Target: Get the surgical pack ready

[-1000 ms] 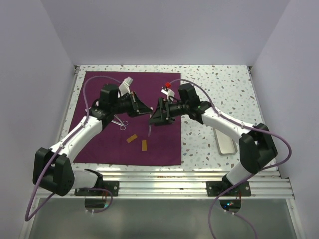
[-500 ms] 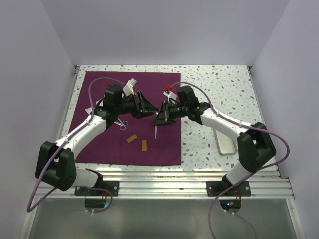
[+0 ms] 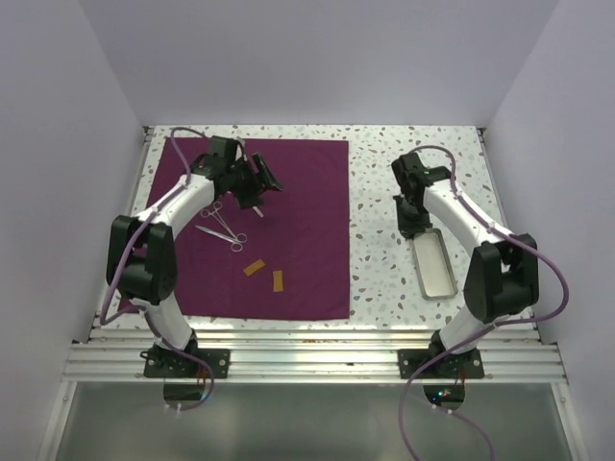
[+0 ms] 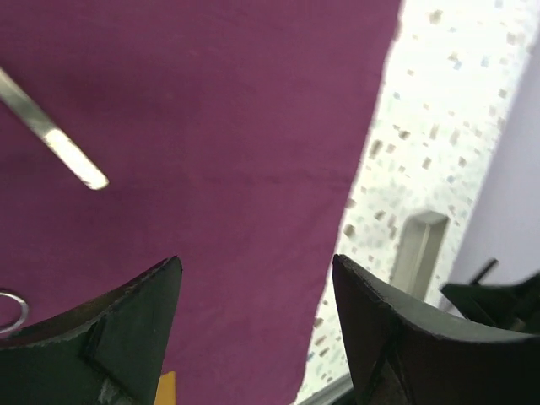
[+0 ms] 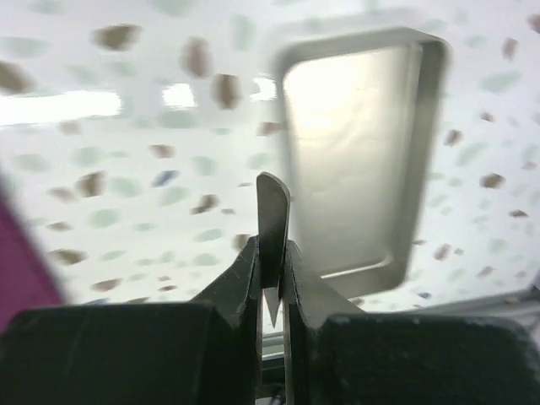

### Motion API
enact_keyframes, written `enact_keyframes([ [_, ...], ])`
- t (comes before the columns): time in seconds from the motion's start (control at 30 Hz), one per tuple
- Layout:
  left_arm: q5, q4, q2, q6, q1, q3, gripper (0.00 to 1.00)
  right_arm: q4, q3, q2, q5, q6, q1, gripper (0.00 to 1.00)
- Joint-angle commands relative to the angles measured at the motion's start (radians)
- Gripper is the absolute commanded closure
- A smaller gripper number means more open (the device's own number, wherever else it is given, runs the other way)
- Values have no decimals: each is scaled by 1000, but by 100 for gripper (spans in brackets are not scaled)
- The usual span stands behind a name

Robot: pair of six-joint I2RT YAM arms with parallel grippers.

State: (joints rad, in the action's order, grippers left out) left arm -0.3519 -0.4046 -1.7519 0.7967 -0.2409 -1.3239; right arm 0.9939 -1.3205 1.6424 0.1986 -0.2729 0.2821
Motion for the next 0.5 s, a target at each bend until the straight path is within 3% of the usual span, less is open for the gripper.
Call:
enact_keyframes([
  [0.0, 108, -111, -61, -30, 18, -92, 25, 74, 61, 0, 217, 100, -78, 100],
  [0.33, 252, -247, -195, -30, 46, -259, 26, 58, 57, 163, 237, 103, -126, 100],
  [0.4, 290, -273, -230, -24, 49, -288, 27, 64, 56, 181, 240, 100, -124, 91],
  [0.47, 303, -287, -254, -16, 54, -302, 26, 65, 60, 185, 236, 97, -124, 75],
])
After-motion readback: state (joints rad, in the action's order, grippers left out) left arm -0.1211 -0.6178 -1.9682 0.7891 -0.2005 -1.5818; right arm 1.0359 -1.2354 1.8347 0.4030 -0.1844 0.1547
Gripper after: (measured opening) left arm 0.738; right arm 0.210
